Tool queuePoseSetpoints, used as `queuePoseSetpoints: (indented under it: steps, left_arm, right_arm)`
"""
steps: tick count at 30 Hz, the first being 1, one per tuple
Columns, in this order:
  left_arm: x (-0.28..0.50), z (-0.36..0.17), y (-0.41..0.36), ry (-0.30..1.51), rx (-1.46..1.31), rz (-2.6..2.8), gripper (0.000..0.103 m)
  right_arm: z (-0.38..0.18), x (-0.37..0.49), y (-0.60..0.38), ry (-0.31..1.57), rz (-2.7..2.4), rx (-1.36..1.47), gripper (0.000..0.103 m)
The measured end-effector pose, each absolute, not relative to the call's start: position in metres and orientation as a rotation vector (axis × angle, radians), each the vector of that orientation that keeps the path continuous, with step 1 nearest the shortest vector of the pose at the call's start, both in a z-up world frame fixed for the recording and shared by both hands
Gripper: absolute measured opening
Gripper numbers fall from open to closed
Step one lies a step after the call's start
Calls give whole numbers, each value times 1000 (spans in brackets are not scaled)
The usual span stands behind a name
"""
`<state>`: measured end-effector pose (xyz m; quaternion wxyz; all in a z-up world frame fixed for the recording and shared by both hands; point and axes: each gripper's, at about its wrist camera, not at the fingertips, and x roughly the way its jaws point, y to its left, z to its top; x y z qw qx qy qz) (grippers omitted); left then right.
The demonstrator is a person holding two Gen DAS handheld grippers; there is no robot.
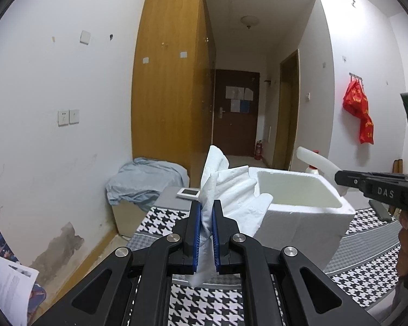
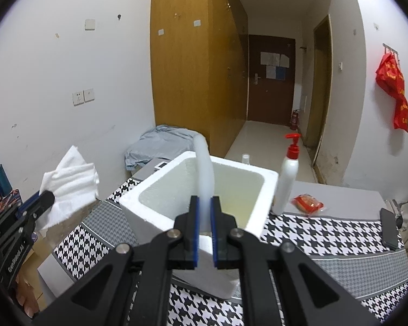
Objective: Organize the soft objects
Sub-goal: 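Carry the tube in the right gripper over the foam box while the left carries the cloth, then open the right gripper to drop the white tube into the box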
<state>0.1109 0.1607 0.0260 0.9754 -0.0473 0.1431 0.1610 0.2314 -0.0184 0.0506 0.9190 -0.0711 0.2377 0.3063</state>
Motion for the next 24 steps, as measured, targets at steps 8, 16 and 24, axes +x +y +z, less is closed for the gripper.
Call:
queuePoseSetpoints:
  steps: [8,16,24]
  left_arm:
    - [109,23,172,287,-106,323,8]
    - [112,20,177,294,-116,311,8]
    - [116,21,178,298,-122,320,8]
  right_arm:
    - [45,247,-2,516,620,-167,10]
    - [39,260,5,552,602,-168,10]
    - [36,272,2,575,638,-122,17]
